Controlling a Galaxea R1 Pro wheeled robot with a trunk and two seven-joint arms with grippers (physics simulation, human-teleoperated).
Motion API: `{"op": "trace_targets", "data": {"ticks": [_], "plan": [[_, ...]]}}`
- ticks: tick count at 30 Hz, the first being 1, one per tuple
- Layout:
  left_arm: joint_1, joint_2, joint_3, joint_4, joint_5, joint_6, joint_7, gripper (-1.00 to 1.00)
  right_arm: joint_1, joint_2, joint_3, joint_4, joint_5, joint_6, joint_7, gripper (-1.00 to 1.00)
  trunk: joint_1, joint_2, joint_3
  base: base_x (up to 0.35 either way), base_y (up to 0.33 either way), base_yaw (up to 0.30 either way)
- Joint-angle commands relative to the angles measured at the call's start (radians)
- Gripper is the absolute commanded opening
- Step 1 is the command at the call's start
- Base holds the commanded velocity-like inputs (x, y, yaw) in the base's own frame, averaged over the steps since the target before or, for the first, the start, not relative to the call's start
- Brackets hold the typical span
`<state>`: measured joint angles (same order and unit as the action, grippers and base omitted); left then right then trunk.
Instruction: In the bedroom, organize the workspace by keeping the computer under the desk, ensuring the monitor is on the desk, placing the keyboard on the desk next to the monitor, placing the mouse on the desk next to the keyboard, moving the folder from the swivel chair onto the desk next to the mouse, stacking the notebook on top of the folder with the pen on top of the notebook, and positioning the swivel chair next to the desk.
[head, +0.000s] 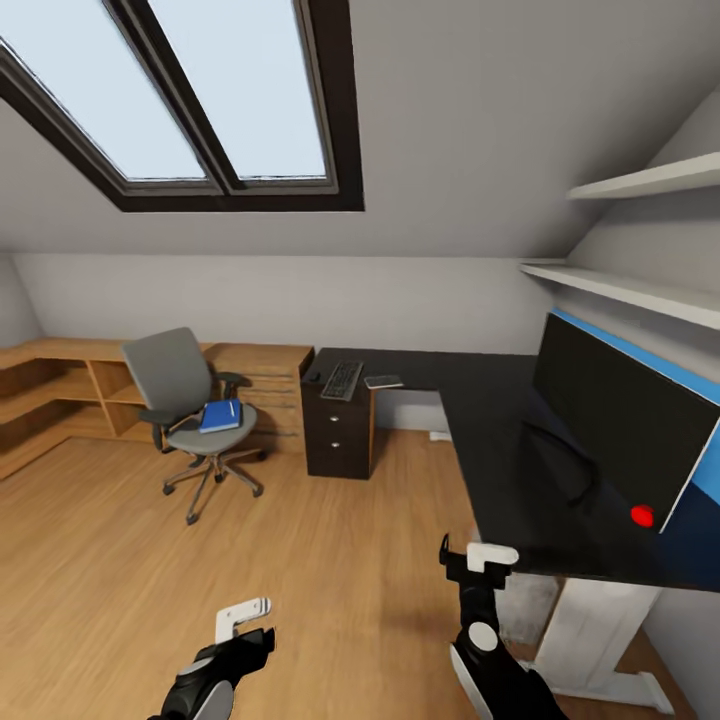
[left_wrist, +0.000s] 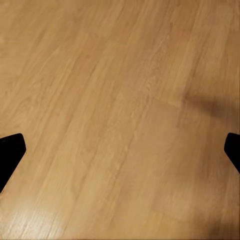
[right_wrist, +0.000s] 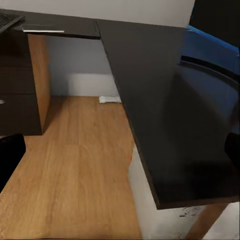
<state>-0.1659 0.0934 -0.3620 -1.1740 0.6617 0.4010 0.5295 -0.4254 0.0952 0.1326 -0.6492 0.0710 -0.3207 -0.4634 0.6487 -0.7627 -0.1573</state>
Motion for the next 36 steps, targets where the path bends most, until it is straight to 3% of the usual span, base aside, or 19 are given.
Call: {"op": "trace_targets", "data": {"ticks": [1,3,5,6,8,14,15,16,18,19,21,22,36], "plan": [[-0.001,0.001,-0.006,0.019,0.008,-0.015,0.009,1.0,-0.001,0.006,0.007,0.003,0.007,0.001,-0.009,1.0,0.001,-0.001,-0.002,0.227,0.278,0.0],[-0.001,-0.001,-0.017,0.075,0.008,-0.057,0.009,1.0,-0.001,0.018,0.014,0.012,0.006,0.001,-0.009,1.0,0.001,-0.001,-0.002,0.229,0.277,0.0],[-0.001,-0.004,-0.044,0.181,0.006,-0.14,0.008,1.0,-0.001,0.038,0.021,0.041,0.006,0.0,-0.009,1.0,0.001,-0.001,-0.002,0.231,0.275,0.0],[-0.001,-0.007,-0.066,0.276,0.005,-0.227,0.008,1.0,-0.001,0.055,0.028,0.074,0.007,-0.003,-0.009,1.0,0.001,-0.001,-0.002,0.233,0.274,0.0],[-0.001,-0.01,-0.086,0.365,0.005,-0.328,0.007,1.0,-0.001,0.071,0.036,0.129,0.003,-0.019,-0.002,1.0,0.001,-0.001,-0.002,0.235,0.273,0.0],[-0.001,-0.011,-0.092,0.409,0.01,-0.365,0.006,1.0,-0.001,0.078,0.039,0.286,0.0,-0.046,0.071,1.0,0.001,-0.001,-0.002,0.236,0.272,0.0],[-0.001,-0.011,-0.094,0.495,0.009,-0.381,-0.005,1.0,-0.001,0.077,0.036,0.407,0.0,-0.122,0.142,1.0,0.001,-0.001,-0.002,0.242,0.267,0.0],[-0.001,-0.011,-0.094,0.507,0.009,-0.385,-0.011,1.0,-0.001,0.077,0.035,0.415,0.0,-0.13,0.146,1.0,0.001,-0.001,-0.002,0.245,0.262,0.0],[-0.001,-0.011,-0.096,0.542,0.008,-0.408,-0.055,1.0,-0.001,0.074,0.032,0.436,0.0,-0.149,0.156,1.0,0.001,-0.001,-0.002,0.263,0.241,0.0],[-0.001,-0.011,-0.095,0.565,0.008,-0.429,-0.146,1.0,-0.001,0.071,0.029,0.496,-0.003,-0.16,0.162,1.0,0.001,-0.001,-0.002,0.306,0.169,0.0],[-0.001,-0.011,-0.095,0.567,0.008,-0.43,-0.155,1.0,-0.001,0.07,0.029,0.523,-0.003,-0.162,0.164,1.0,0.001,-0.001,-0.002,0.309,0.16,0.0],[-0.001,-0.011,-0.094,0.57,0.009,-0.433,-0.168,1.0,-0.001,0.057,0.03,0.577,-0.004,-0.183,0.167,1.0,0.001,-0.001,-0.002,0.319,0.113,0.0],[-0.001,-0.012,-0.097,0.592,0.007,-0.436,-0.172,1.0,-0.001,0.052,0.029,0.59,-0.006,-0.227,0.167,1.0,0.001,-0.001,-0.002,0.325,0.056,0.0]]}}
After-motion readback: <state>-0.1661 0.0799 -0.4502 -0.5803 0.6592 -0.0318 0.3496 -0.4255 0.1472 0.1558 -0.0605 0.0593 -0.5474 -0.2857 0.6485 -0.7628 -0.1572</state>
